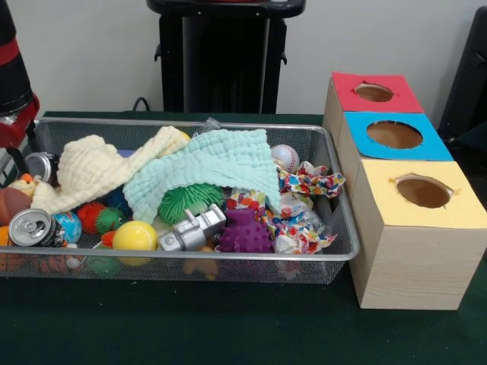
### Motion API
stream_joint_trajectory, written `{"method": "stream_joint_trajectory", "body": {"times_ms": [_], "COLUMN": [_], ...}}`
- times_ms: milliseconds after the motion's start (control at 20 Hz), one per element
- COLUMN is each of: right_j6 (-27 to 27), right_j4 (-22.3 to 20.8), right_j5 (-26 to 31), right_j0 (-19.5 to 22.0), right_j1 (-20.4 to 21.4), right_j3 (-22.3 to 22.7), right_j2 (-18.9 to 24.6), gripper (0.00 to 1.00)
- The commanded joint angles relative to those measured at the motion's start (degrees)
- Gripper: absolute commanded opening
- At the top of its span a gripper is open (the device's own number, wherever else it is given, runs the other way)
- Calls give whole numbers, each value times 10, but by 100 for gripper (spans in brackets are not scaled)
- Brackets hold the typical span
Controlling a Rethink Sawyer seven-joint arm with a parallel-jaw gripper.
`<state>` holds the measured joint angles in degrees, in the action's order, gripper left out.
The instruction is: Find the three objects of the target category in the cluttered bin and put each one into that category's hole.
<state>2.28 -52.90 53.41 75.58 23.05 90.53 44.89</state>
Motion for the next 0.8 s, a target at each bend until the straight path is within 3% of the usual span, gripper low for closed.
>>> {"method": "stream_joint_trajectory", "body": {"times_ms": [50,350,800], "right_j6": [-92,-79,-64], "right_j4": [-13,0,49], "right_j5": [10,23,56], "right_j0": [-6,-11,2], "right_j1": [-28,-4,86], "right_j3": [-44,-31,32], "right_j2": [-23,-18,-2], "gripper": [100,100,100]}}
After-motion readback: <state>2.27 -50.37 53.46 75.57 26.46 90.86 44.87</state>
